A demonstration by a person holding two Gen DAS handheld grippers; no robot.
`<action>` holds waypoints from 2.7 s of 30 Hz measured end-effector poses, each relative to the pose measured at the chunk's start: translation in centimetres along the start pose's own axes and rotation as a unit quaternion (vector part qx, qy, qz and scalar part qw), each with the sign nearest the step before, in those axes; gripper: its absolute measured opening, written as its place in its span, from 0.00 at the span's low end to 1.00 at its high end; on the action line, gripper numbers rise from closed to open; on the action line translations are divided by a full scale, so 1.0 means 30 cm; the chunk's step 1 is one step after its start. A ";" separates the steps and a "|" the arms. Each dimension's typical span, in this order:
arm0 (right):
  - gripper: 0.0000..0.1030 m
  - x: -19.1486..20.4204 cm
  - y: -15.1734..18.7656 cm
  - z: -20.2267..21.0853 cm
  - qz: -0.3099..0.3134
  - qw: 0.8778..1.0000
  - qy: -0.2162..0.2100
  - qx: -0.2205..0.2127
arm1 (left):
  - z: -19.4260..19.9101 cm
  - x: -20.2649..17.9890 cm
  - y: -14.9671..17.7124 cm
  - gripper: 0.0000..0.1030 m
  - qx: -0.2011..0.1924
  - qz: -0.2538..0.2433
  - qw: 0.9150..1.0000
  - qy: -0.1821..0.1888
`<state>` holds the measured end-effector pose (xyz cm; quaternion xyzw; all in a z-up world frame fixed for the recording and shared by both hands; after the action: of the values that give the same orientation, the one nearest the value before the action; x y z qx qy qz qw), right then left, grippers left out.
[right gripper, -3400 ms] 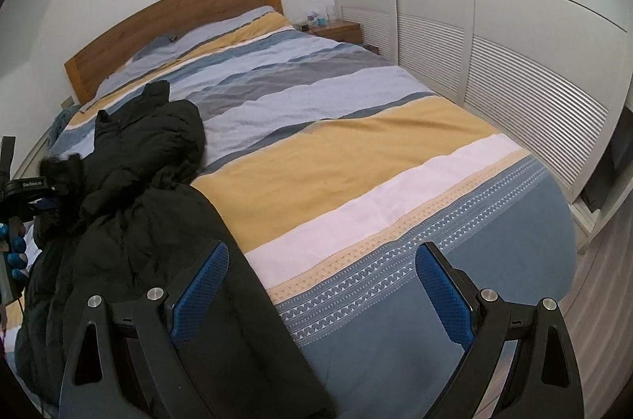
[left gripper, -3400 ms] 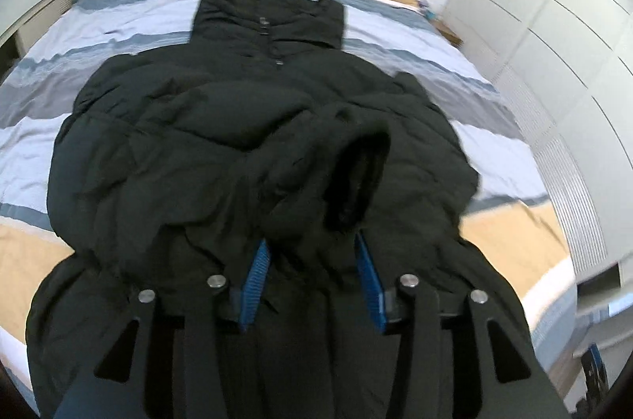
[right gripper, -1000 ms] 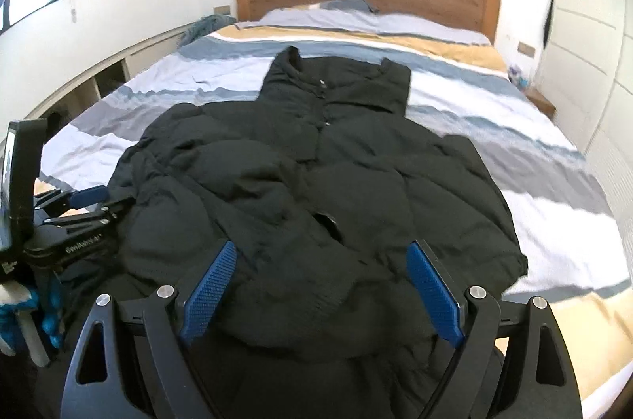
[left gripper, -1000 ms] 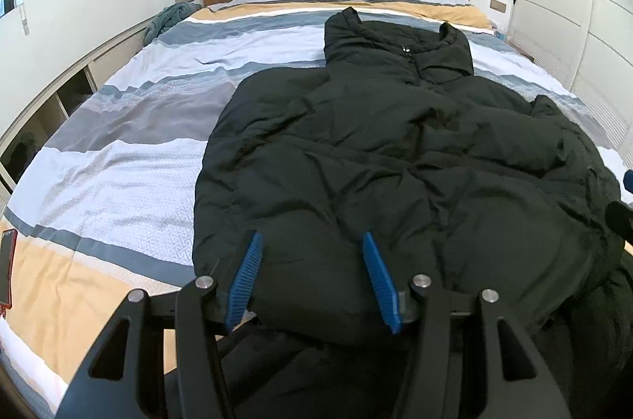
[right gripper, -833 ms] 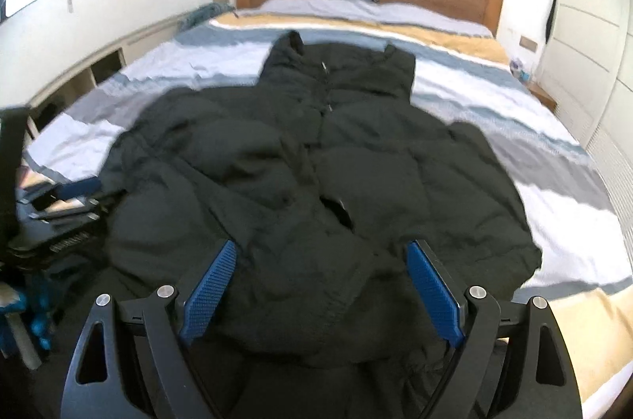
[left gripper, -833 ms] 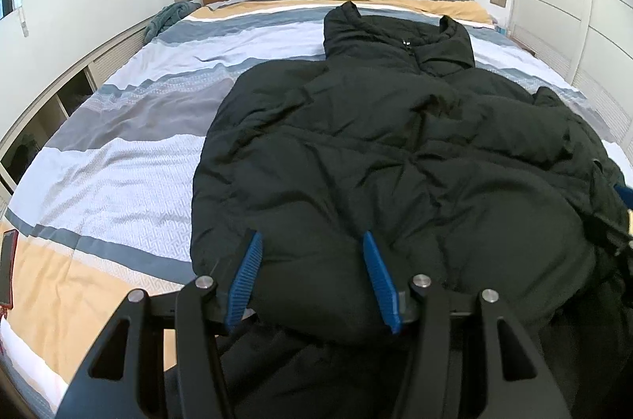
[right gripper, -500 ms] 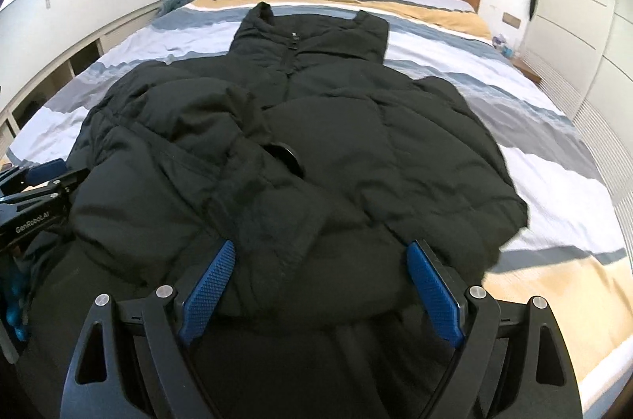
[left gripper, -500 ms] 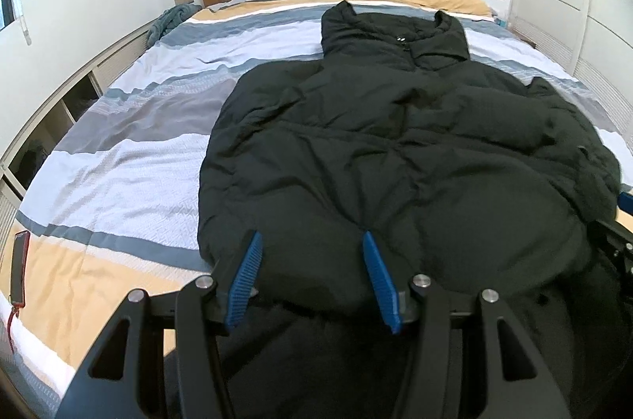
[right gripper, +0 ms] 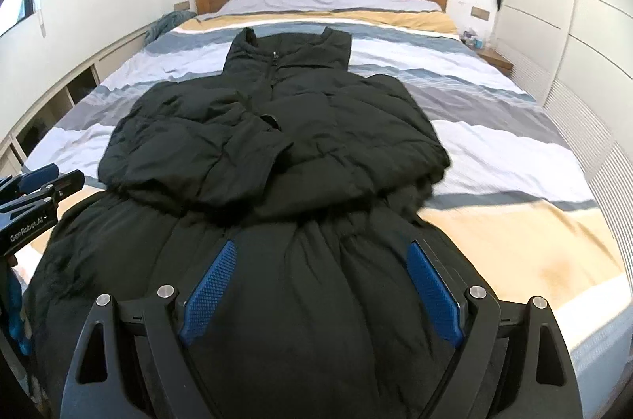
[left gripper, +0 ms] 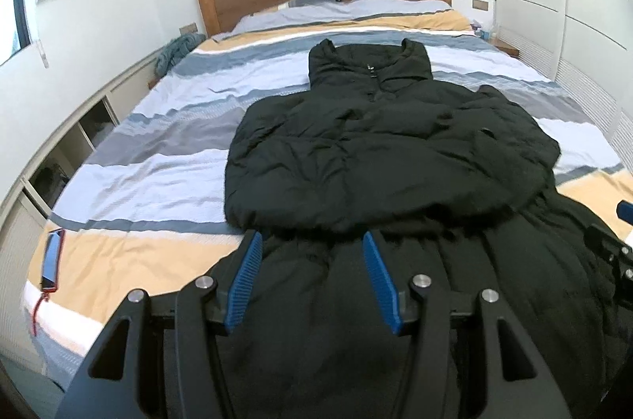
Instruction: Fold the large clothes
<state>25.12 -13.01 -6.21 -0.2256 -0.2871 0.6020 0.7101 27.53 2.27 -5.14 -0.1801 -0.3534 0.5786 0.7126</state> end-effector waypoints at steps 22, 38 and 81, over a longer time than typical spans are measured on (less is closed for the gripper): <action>0.85 -0.125 0.170 0.364 -0.043 0.998 0.019 -0.042 | 0.416 0.022 0.182 0.59 -0.047 -0.002 0.999 0.008; 0.88 -0.126 -0.064 0.530 -0.033 0.994 0.001 -0.108 | 0.492 0.238 -0.015 0.62 -0.066 0.033 0.997 -0.007; 0.98 0.173 -1.290 -1.112 -0.042 0.995 -0.091 0.024 | -1.440 0.386 -1.192 0.63 0.053 0.100 0.975 0.191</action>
<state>76.44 -13.77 -4.19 -0.1405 -0.3459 0.5961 0.7109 84.16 10.38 -7.52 -0.2837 -0.1598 0.6197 0.7141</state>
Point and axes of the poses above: each gripper's, at about its wrist camera, not at the fingertips, and z roughly against the way its jaws point, x to its left, y to its underside, the point moved 8 cm from there along -z, roughly the way its jaws point, and after that the axes turned 12 degrees about -z, right-handed, at the moved point
